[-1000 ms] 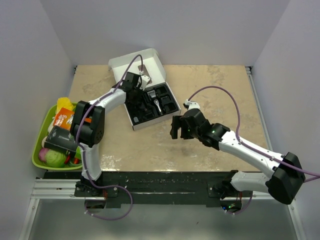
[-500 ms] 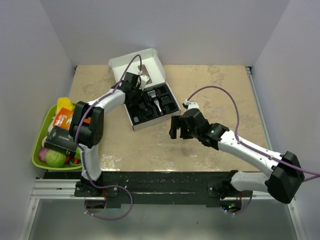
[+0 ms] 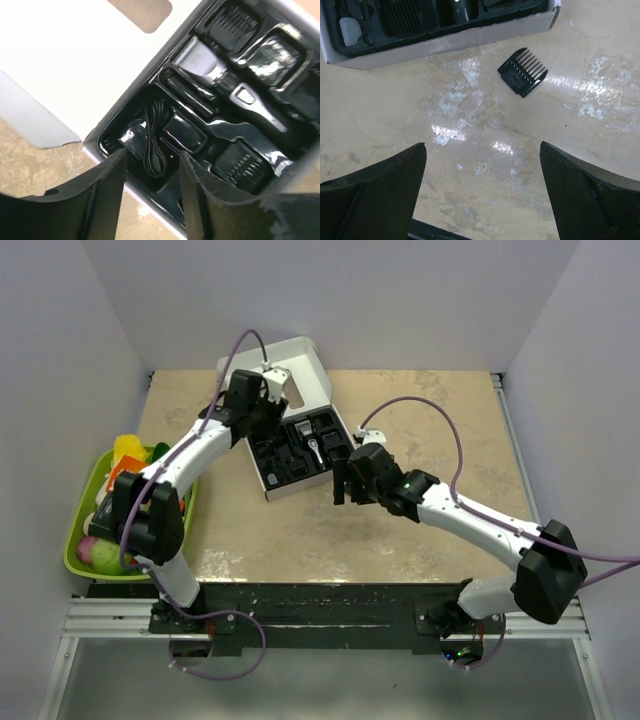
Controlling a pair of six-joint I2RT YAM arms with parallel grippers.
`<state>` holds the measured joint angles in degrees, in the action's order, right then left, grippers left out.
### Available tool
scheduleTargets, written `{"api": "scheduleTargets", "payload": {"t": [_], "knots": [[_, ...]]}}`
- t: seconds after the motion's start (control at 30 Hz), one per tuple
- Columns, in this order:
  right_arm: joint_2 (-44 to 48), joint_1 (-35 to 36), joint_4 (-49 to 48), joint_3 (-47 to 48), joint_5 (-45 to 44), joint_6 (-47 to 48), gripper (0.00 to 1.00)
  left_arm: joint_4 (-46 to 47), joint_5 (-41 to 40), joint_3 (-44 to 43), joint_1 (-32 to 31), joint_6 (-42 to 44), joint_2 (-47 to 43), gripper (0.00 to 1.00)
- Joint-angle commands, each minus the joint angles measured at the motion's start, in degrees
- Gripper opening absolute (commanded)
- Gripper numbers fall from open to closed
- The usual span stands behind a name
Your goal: Sort the hair-cutting tools
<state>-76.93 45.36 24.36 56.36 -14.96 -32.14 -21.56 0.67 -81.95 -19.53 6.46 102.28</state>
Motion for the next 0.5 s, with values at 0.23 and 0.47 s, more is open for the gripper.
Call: {"api": "scheduleTargets", "payload": {"t": [0.23, 0.47], "knots": [[-9.9, -4.93, 0.69, 6.39, -7.97, -1.95, 0.98, -7.44, -2.07, 7.59, -0.42, -11.72, -23.34, 0.99], [-15.18, -4.93, 1.04, 7.8, -11.23, -2.23, 0.98, -7.88, -0.93, 18.65, -0.42, -14.98, -36.44, 0.99]]}}
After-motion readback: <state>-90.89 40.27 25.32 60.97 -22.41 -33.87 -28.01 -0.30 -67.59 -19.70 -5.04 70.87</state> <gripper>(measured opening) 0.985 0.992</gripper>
